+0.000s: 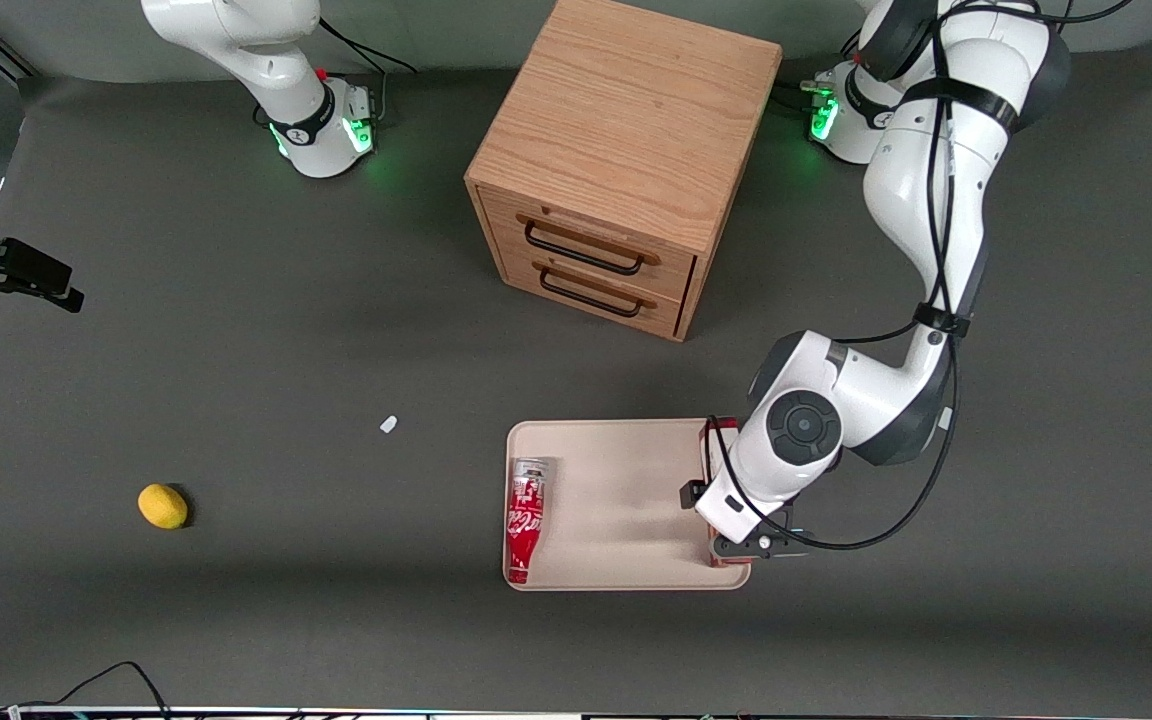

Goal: Place red cookie box on tray
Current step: 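Lower the cookie box onto the tray beside the red can, then open the left gripper and raise it away from the box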

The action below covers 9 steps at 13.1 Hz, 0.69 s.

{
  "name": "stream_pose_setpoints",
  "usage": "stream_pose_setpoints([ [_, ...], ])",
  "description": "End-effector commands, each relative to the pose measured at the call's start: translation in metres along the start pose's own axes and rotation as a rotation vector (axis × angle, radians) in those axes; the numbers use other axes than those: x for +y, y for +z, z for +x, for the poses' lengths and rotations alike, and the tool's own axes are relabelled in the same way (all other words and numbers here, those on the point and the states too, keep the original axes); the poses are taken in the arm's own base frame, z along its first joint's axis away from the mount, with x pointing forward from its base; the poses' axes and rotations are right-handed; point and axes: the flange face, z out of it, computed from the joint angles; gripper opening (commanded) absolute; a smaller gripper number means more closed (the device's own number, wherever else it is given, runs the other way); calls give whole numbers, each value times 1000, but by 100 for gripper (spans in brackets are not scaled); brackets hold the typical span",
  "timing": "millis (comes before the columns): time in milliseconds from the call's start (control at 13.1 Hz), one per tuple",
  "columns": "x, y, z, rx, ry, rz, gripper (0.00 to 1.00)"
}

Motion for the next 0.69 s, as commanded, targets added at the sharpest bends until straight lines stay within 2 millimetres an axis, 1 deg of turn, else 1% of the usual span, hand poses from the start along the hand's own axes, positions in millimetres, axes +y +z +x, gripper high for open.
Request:
stream_pose_setpoints([
  [0, -23, -58, 3, -6, -53, 19, 100],
  [76, -30, -79, 3, -18, -66, 27, 100],
  [152, -46, -106, 6, -33, -100, 13, 100],
  [305, -82, -160, 2, -61, -129, 18, 100],
  [381, -101, -181, -3, -77, -99, 37, 100],
  [533, -143, -216, -11, -111, -47, 67, 100],
  [610, -166, -230, -17, -123, -33, 81, 100],
])
